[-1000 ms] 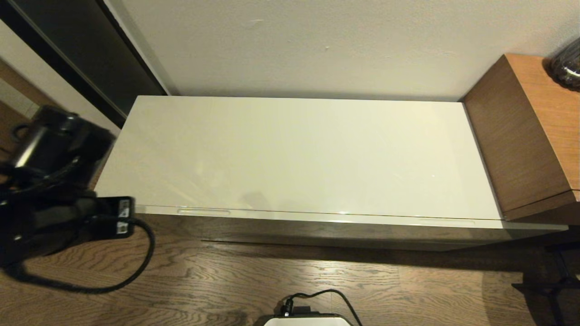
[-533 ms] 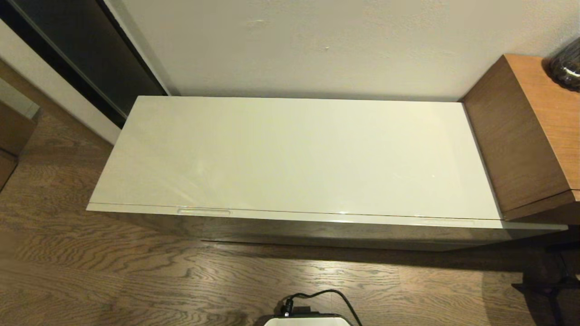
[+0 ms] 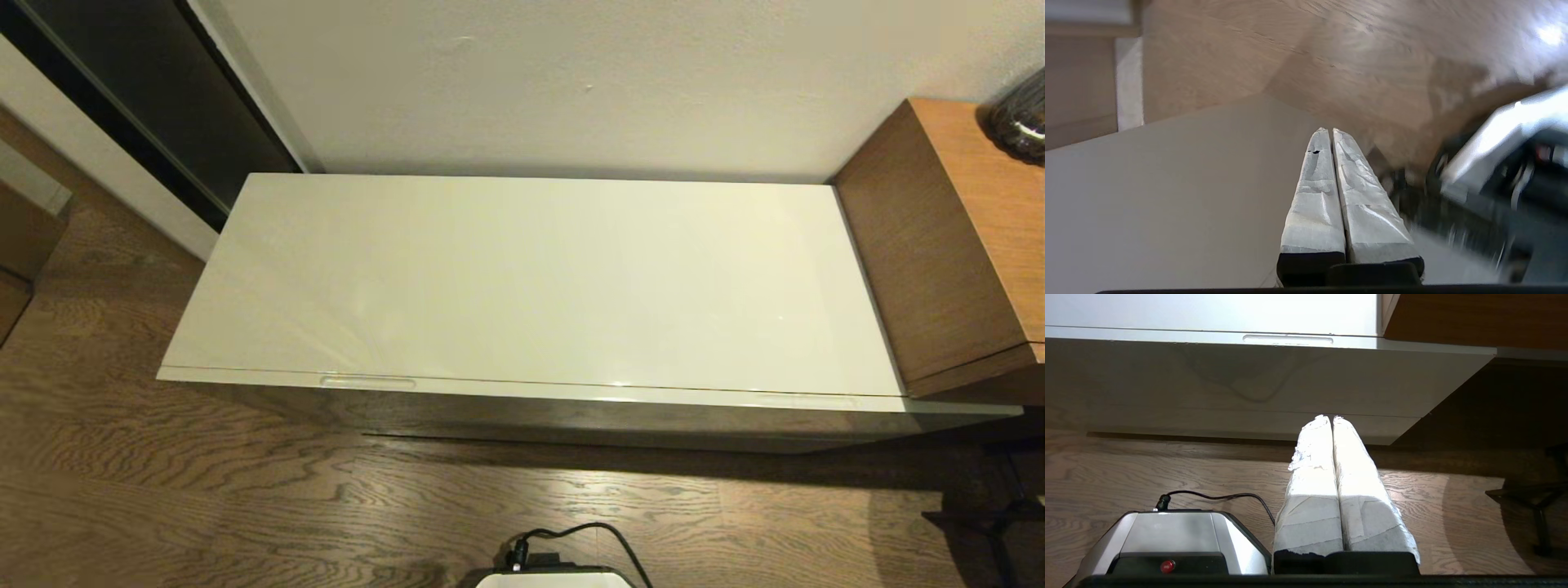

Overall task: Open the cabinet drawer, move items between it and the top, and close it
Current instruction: Open the drawer

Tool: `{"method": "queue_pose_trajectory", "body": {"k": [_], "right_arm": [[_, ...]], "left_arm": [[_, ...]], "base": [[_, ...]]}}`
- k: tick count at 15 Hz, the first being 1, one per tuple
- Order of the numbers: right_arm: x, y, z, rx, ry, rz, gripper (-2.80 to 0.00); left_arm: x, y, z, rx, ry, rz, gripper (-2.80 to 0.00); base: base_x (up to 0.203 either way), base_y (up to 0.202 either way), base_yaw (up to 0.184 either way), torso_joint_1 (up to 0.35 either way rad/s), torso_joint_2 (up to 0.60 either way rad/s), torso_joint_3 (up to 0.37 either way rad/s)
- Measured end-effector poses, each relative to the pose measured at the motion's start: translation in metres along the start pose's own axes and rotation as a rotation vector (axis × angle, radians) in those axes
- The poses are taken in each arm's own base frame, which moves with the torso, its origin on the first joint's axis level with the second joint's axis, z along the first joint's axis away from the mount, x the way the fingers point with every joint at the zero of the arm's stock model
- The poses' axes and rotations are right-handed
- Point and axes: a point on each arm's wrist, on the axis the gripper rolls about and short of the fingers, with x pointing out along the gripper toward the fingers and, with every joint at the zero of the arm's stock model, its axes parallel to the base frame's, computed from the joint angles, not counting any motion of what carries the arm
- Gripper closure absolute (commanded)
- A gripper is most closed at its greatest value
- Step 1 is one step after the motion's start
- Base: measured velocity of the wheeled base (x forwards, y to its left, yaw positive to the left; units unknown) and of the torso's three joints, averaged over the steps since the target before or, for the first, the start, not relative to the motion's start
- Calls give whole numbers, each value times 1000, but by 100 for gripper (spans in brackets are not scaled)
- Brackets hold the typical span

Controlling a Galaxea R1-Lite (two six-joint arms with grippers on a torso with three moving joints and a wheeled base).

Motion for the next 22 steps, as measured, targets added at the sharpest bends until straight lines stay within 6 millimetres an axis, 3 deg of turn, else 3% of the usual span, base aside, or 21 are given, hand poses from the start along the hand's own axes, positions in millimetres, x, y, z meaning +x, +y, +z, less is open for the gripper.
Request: {"method": "queue_pose_trajectory", "body": {"k": [4,10,16,20,22], "right_arm": [[0,0,0,0,0,0,0],[0,0,0,0,0,0,0],[0,0,0,1,0,0,0],[0,0,0,1,0,0,0],[0,0,0,1,0,0,0]], "left_arm": [[13,-10,-57,67,36,-52,0],[42,-17,-101,187,-125,-121,0],[55,-26,-96,123,-325,-145,0],[108,-57,-89,133,-523,-202,0],[117,-65,-82,140,-724,-271,0]], "base": [[0,0,0,0,0,0],[0,0,0,0,0,0],[0,0,0,0,0,0],[0,0,0,0,0,0],[0,0,0,0,0,0]]}}
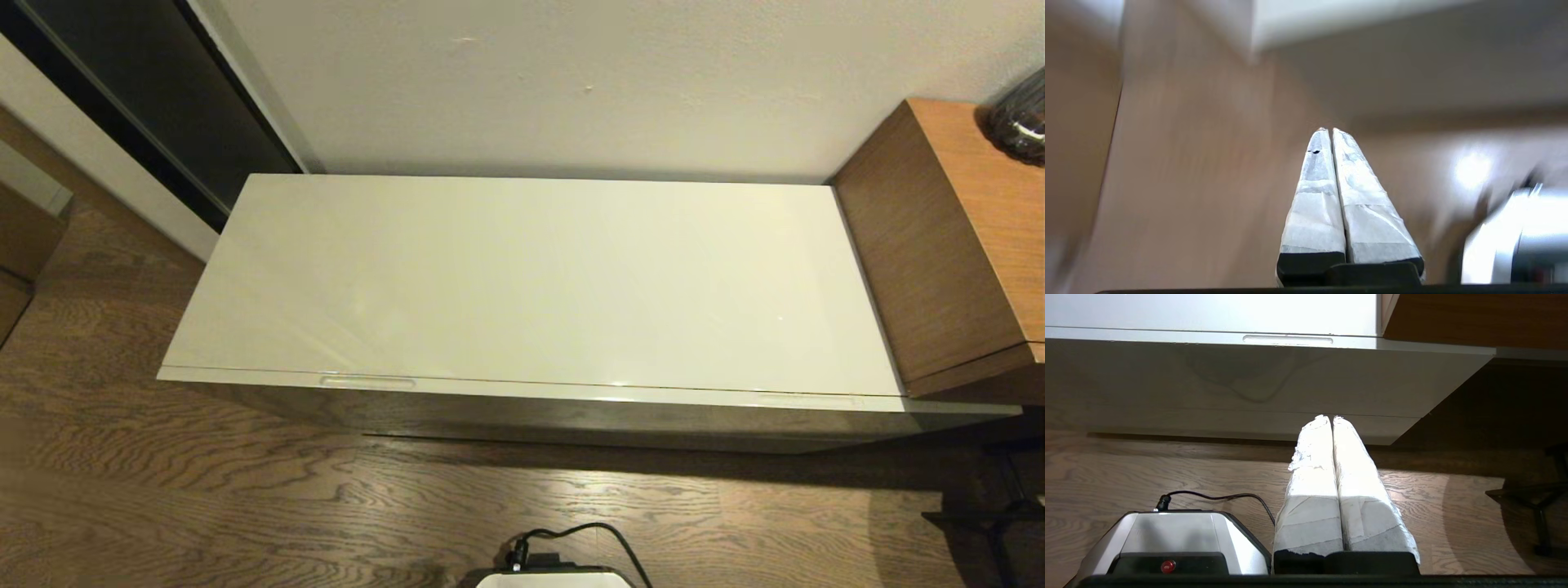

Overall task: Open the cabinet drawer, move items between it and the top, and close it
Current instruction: Open the drawer

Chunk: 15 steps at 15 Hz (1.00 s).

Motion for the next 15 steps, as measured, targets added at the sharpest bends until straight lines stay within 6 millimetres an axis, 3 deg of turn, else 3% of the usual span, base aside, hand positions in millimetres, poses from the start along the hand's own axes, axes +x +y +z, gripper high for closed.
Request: {"method": "queue_pose_trajectory", "body": {"k": [3,5,11,15], "right_arm": [[0,0,0,0,0,0,0],[0,0,0,0,0,1,0],[0,0,0,0,0,1,0],[0,0,0,0,0,0,0]], "left_arm": [[2,1,8,-8,-155,-15,0],[2,1,8,-35,-157,-12,0],[3,-2,3,-331,-117,-100,0],[3,-5,-3,-305,-47,-144,0]], "base": [[0,0,0,0,0,0],[0,0,0,0,0,0],[0,0,0,0,0,0],[0,0,0,0,0,0]]}}
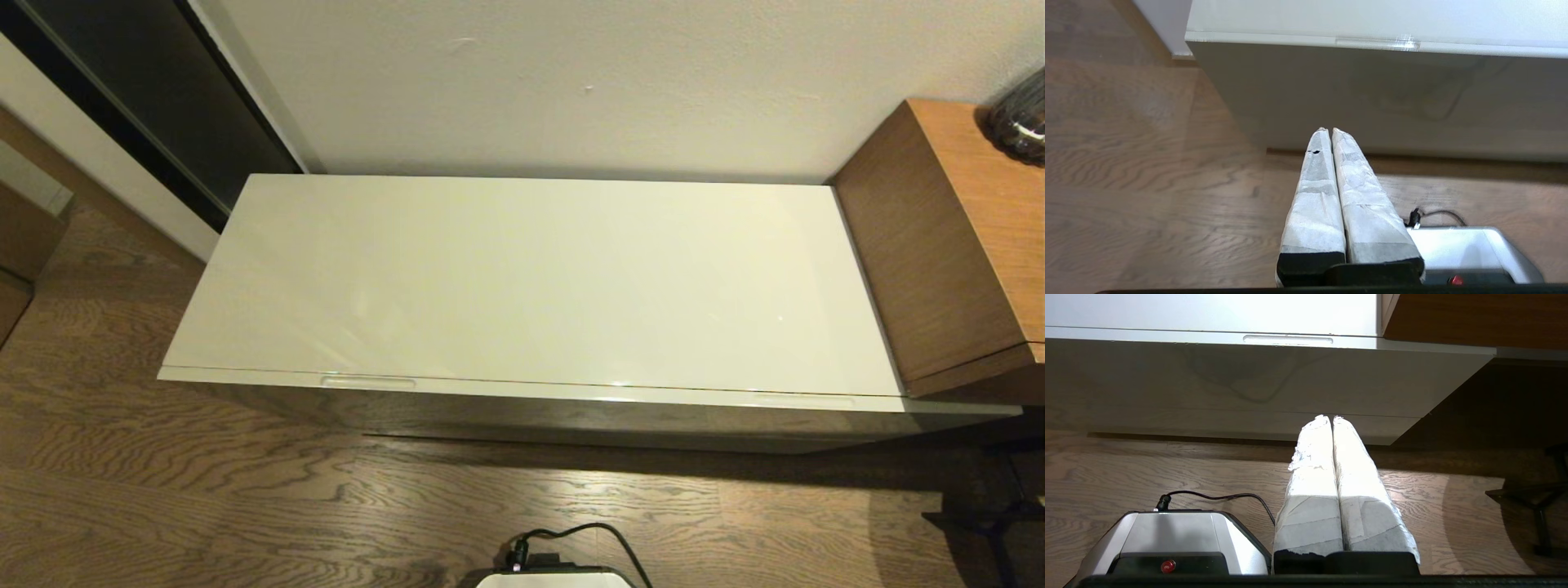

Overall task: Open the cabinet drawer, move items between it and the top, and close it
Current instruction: Open the drawer

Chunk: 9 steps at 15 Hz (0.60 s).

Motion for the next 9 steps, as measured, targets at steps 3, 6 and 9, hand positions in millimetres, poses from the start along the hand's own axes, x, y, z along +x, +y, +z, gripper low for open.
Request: {"method": "queue_pose_trajectory", "body": {"k": [3,6,9], "right_arm": [[0,0,0,0,0,0,0],[0,0,0,0,0,0,0],[0,0,0,1,0,0,0]], "left_arm": [[0,0,-3,10,27,-4,0],[0,0,-3,5,26,-5,0],[0,0,-3,5,27,-5,0]], "base": [[0,0,0,0,0,0],[0,0,0,0,0,0],[0,0,0,0,0,0]]}}
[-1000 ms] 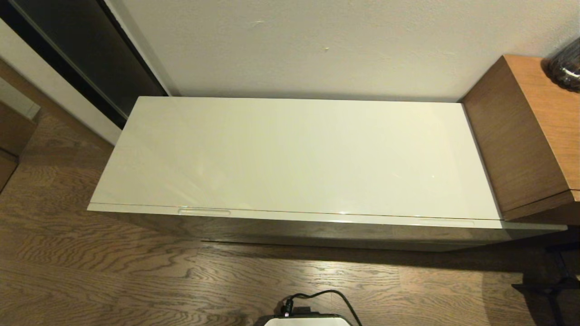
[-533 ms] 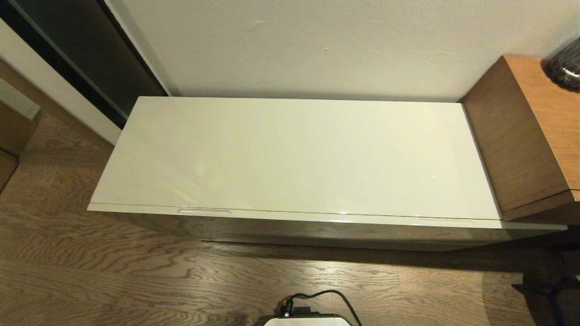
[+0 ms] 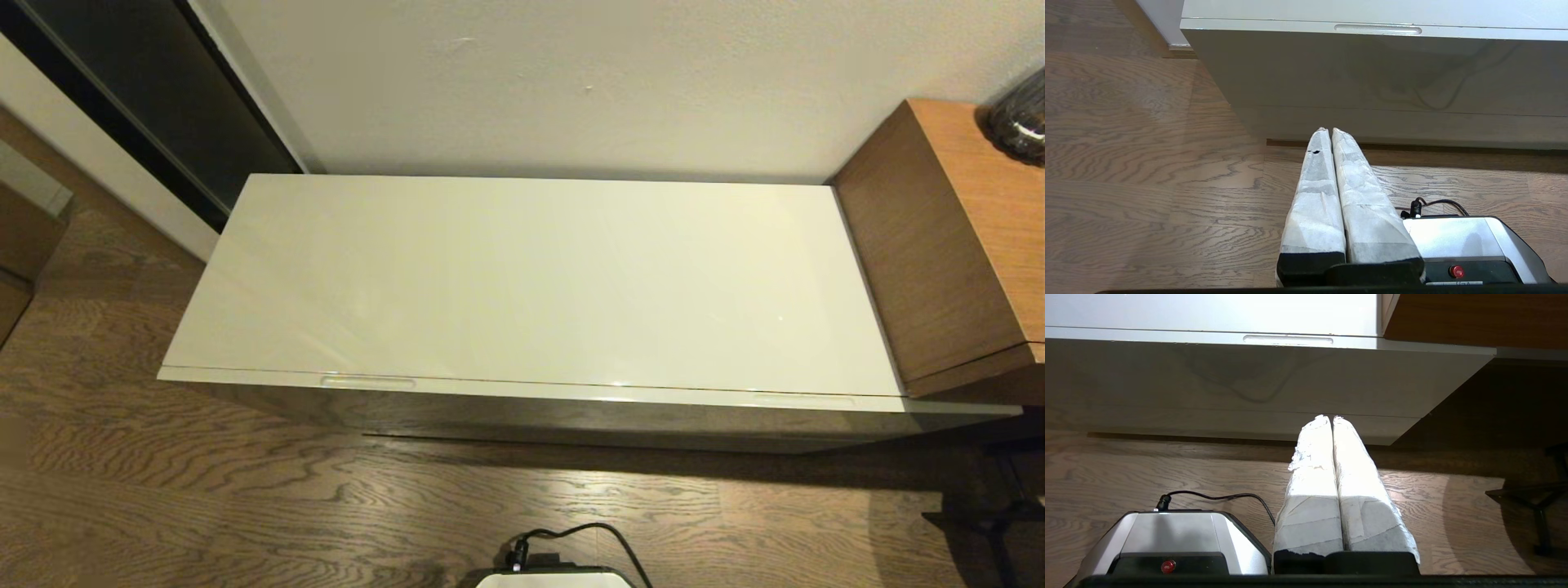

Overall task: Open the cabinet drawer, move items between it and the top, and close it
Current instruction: Open the drawer

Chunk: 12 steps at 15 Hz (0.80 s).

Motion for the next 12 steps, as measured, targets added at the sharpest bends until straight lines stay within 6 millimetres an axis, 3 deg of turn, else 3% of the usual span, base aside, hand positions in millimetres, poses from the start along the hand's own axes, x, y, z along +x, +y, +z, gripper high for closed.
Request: {"method": "queue_pose_trajectory", "body": {"k": [12], "right_arm": [[0,0,0,-1,0,0,0]], "left_arm": [[0,0,0,0,1,2,0]], "base": [[0,0,0,0,0,0]]}}
